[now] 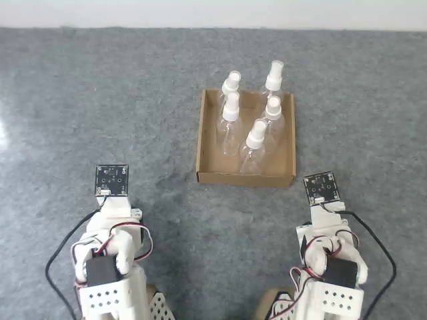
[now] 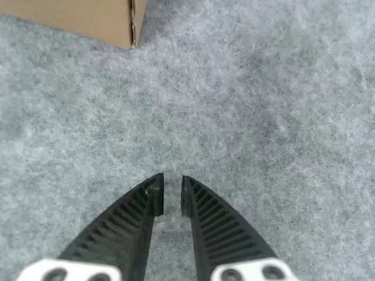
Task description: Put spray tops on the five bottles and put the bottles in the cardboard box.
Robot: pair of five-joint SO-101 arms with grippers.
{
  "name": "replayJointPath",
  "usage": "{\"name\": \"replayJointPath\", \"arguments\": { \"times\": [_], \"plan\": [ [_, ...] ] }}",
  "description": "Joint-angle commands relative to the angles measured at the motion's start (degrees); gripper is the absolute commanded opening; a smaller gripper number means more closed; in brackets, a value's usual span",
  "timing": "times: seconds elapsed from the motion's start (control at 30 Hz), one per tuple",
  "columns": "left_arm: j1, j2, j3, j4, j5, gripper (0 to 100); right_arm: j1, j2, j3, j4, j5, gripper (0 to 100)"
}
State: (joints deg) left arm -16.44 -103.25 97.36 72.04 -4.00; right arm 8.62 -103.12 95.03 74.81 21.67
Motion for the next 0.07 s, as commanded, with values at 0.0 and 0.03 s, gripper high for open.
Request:
{"name": "replayJointPath", "arguments": {
  "times": [0.0,0.03],
  "plan": [
    [-0.18,-1.14,-0.75,0.26,0.35,1,0.40,-0.84,1.41,0.40,0.62,1.6],
    [-0.18,-1.14,-0.75,0.26,0.35,1,0.40,-0.84,1.41,0.40,0.62,1.6]
  ]
}}
